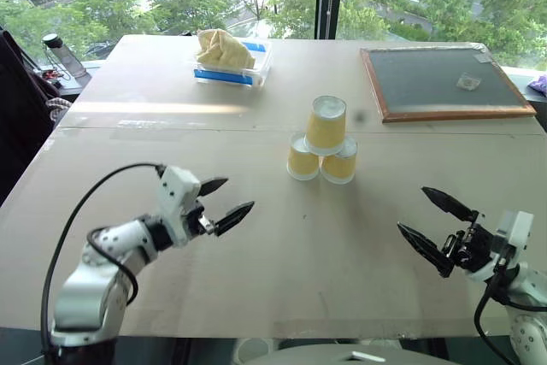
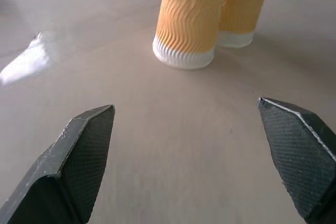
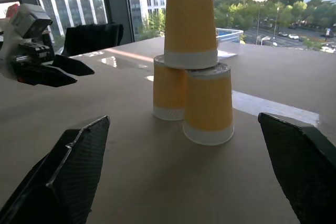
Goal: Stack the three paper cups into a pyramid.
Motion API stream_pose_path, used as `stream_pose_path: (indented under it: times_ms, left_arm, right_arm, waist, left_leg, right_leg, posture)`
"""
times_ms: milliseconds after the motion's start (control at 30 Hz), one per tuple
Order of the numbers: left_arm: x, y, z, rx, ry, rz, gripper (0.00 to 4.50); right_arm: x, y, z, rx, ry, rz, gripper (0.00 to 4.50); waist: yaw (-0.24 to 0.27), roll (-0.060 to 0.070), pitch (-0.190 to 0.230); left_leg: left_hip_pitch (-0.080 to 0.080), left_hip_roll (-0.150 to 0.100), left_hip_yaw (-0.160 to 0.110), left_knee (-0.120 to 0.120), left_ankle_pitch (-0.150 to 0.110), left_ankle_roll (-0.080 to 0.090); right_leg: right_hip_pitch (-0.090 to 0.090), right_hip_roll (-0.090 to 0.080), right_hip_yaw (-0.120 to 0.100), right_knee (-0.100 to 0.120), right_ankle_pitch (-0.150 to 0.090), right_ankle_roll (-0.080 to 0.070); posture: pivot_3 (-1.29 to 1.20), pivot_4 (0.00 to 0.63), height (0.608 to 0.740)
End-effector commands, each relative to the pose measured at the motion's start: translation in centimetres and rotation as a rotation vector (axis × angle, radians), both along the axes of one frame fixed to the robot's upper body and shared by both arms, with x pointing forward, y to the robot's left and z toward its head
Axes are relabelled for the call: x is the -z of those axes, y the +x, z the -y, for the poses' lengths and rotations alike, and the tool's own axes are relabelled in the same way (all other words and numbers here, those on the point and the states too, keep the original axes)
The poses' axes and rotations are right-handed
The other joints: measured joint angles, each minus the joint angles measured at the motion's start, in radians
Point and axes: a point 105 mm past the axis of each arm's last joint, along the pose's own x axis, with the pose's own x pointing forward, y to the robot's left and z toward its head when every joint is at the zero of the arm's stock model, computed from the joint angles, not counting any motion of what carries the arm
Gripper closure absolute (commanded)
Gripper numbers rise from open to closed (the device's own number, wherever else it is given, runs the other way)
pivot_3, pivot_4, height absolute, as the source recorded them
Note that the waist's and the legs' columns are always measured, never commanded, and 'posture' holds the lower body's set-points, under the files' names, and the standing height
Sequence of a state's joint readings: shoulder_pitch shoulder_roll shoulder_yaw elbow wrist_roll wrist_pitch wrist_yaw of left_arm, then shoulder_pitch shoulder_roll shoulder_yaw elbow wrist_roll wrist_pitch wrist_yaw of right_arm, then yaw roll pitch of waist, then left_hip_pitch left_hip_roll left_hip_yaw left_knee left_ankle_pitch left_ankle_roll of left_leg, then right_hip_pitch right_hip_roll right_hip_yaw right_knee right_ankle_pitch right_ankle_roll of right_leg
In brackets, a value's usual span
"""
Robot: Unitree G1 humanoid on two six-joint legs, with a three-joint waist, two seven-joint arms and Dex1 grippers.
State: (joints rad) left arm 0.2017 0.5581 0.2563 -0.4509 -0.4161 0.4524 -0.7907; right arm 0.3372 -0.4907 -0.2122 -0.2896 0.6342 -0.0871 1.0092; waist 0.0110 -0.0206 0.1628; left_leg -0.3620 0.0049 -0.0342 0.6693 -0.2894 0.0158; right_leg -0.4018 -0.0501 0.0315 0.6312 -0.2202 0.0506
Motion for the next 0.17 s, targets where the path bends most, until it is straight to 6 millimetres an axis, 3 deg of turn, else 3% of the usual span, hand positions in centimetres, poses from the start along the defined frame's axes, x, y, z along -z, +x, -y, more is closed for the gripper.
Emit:
stream_pose_path:
  times_ms: [33,167]
  left_arm:
    - [0.8,-1.4,0.7,-0.020,0.041,0.047,0.02]
    - [1.9,-2.2,1.3,-0.024,0.054,0.042,0.02]
  right_arm:
    - [0.9,-0.2,1.0,-0.007,-0.077,-0.051,0.00]
    - [2.0,-0.2,1.6,-0.005,-0.139,-0.149,0.00]
  waist:
    - [0.002,0.000,0.000]
    - [0.004,0.000,0.000]
  left_leg:
    - [0.000,0.000,0.001,0.000,0.000,0.000]
    - [-0.001,0.000,0.000,0.000,0.000,0.000]
  right_leg:
    - [0.000,0.000,0.000,0.000,0.000,0.000]
    - [0.000,0.001,-0.001,0.000,0.000,0.000]
  posture:
    - [0.00,0.150,0.740]
    - [0.00,0.150,0.740]
